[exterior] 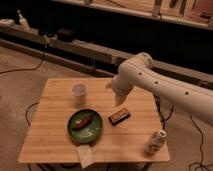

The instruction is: Move the arm in a circular motion

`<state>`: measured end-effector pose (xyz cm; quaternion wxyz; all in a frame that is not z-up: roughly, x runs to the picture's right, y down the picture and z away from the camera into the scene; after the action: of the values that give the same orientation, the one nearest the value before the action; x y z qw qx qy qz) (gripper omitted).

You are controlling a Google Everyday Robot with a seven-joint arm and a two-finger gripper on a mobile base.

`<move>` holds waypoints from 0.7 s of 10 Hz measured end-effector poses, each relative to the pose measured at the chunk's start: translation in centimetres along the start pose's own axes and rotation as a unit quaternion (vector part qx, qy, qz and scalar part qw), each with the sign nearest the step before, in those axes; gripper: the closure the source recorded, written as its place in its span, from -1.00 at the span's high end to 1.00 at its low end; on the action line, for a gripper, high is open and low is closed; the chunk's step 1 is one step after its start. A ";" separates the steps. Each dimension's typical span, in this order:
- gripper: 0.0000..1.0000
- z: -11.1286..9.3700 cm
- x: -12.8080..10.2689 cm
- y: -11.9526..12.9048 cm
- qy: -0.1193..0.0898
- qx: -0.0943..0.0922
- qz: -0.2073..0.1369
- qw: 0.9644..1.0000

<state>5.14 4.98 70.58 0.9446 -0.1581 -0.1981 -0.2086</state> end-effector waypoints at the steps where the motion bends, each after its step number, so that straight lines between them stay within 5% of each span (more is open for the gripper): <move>1: 0.30 -0.3 -0.8 1.5 -0.021 0.005 -0.011 1.000; 4: 0.30 -1.1 0.2 6.8 -0.074 0.008 -0.012 0.997; 7: 0.30 -2.8 7.0 11.4 -0.056 0.001 0.033 0.998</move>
<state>17.10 11.45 68.71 0.9385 -0.1751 -0.2455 -0.1684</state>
